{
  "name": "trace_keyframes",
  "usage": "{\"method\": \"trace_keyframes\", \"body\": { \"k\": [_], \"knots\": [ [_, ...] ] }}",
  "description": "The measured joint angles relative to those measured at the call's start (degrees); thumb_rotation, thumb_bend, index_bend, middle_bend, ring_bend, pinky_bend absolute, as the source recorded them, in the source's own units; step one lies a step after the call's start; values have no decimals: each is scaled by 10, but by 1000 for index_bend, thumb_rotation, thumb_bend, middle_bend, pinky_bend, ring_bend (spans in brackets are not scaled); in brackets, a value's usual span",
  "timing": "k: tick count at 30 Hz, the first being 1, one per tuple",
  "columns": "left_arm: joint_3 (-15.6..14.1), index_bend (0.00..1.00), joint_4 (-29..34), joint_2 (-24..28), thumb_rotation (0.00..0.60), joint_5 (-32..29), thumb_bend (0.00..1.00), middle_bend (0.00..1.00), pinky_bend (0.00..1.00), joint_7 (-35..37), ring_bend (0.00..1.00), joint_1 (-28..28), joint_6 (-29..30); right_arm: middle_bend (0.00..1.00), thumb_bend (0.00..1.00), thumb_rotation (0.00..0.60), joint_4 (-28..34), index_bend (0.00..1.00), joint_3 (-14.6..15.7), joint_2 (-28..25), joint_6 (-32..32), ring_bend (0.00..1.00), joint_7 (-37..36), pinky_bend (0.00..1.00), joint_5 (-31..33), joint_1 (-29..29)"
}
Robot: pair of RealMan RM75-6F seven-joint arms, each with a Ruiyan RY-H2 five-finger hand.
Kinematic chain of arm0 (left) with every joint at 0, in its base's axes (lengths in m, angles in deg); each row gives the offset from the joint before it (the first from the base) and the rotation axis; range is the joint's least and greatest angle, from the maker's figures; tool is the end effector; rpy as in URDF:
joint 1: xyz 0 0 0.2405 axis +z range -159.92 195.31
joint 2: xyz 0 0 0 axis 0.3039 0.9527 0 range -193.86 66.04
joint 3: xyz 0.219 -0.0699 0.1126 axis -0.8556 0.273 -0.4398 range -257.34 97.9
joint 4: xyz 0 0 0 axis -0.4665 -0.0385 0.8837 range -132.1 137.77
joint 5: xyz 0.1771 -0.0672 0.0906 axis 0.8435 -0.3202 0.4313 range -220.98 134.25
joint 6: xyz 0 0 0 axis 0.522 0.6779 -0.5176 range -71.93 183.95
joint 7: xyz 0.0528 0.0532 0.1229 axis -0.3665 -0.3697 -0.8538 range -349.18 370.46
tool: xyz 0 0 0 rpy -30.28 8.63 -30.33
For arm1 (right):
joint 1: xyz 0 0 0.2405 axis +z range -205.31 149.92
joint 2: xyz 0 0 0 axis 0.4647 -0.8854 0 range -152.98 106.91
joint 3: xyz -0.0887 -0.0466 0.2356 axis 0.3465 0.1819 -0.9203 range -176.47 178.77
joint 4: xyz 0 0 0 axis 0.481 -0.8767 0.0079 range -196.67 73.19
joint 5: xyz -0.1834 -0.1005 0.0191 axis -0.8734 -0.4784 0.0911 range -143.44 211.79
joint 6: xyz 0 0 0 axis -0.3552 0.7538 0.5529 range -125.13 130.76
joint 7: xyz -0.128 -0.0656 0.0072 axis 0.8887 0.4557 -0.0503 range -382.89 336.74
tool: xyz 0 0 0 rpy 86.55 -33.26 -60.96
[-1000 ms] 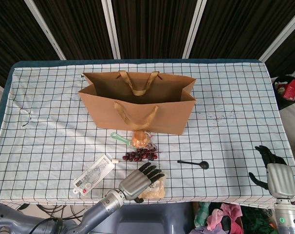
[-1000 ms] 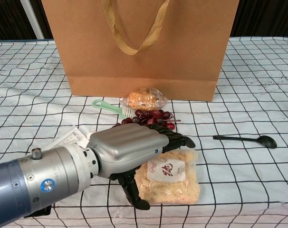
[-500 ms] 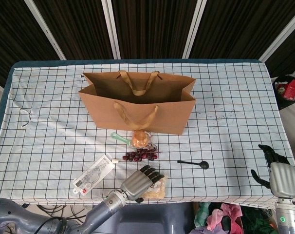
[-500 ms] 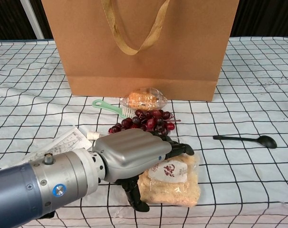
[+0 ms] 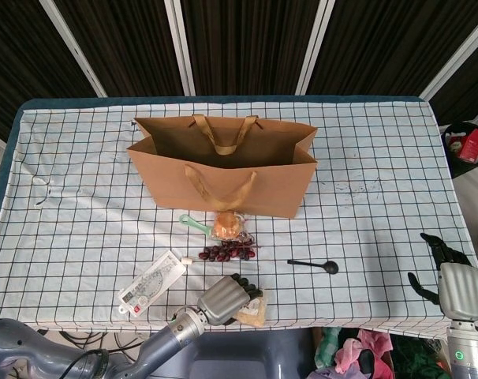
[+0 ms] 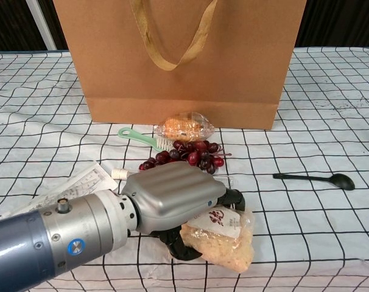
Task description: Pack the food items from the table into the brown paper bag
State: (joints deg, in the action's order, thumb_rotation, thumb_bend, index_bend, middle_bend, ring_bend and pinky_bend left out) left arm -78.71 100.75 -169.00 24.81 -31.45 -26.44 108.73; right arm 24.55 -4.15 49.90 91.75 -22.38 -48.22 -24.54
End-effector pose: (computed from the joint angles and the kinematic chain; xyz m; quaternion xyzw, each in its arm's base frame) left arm -0.0448 0.1989 -0.1144 -0.8661 -0.2831 -0.3541 0.2106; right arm -0.3245 -0.1798 0.1369 0.5371 -0.3911 0.4097 0.6251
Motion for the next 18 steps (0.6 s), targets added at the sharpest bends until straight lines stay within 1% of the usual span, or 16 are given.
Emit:
{"method": "trace_keyframes", "body": {
  "k": [6, 10, 15, 18],
  "knots": [
    [-1, 328, -8, 7, 600, 39, 314, 398, 371, 36, 325, 1, 10, 207, 228, 600, -1, 189, -3, 2, -1, 307, 1, 298, 1, -1],
    [1, 337, 0, 18, 600, 62, 314, 406, 381, 70, 335, 2, 16, 208, 230, 600, -2, 189, -5, 2, 0, 307, 0, 298, 1, -2],
    [11, 335, 34, 53, 600, 85, 314, 405, 381, 115, 335, 2, 20, 209, 230, 600, -7, 191, -8, 4, 4, 307, 6, 298, 2, -3],
    [27, 333, 66, 85, 600, 99, 314, 405, 380, 137, 335, 1, 28, 210, 230, 600, -6, 191, -10, 4, 4, 307, 2, 298, 4, -4]
  ]
}}
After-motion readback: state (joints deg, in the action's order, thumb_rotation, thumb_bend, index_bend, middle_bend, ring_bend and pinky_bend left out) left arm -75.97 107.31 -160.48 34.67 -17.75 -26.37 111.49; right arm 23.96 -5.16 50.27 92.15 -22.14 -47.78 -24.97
